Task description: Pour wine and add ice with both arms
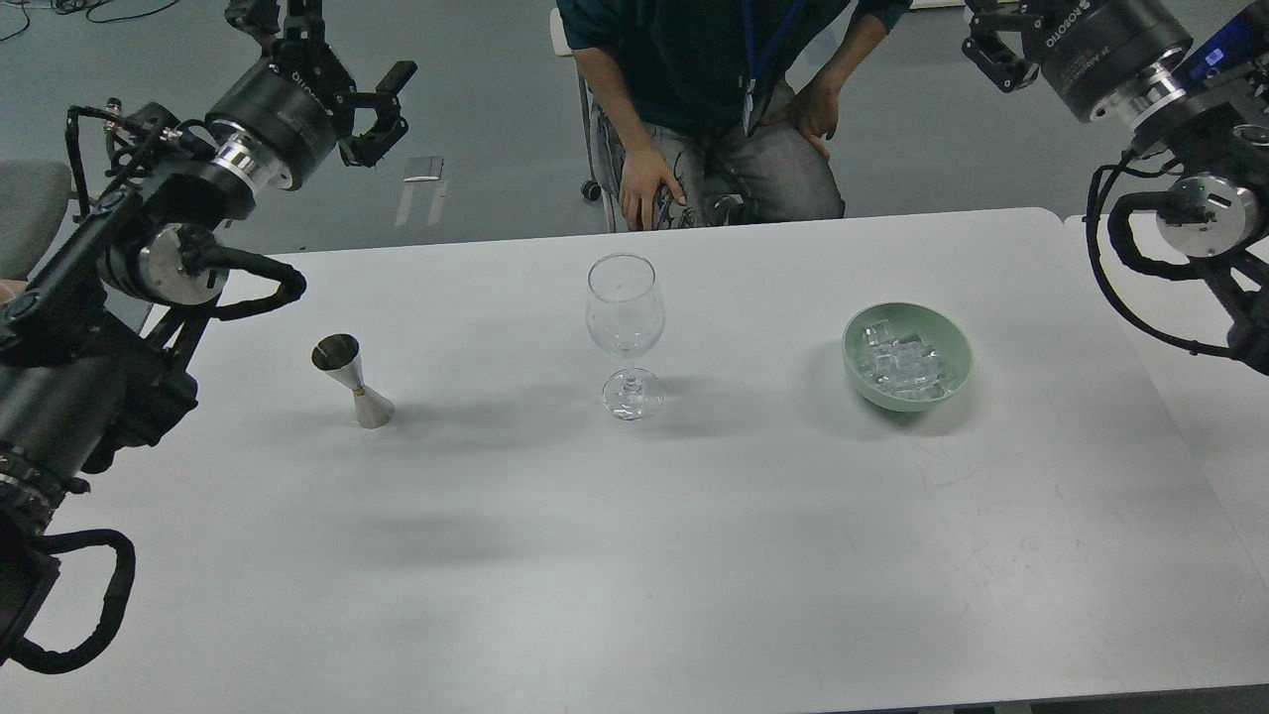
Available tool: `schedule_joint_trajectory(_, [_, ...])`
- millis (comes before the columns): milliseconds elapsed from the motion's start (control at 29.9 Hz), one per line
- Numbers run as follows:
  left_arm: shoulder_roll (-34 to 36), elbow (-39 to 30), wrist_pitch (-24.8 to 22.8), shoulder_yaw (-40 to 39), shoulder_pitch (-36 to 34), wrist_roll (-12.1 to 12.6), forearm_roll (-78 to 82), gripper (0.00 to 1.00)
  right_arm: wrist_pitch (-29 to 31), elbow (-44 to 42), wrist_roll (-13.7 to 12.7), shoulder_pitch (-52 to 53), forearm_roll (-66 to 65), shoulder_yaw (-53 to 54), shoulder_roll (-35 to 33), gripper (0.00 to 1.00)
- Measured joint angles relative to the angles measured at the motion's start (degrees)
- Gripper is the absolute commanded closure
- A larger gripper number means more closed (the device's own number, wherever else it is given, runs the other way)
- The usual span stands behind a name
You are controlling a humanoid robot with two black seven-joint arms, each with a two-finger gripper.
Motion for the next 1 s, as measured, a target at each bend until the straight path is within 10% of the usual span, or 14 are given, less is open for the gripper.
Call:
schedule_joint_trajectory(367, [-1.8,0.0,-0.4,-0.4,2.7,-7.1,-2.5,0.02,0.2,-0.1,0.0,-2.5,0.5,1.2,-0.1,0.00])
schedule_joint_trajectory(1002, [-1.2,4.0,-2.1,-0.5,4.3,-3.5,-2.7,0.02,-1.4,0.2,0.0,-2.7,0.4,1.2,5.2,0.00])
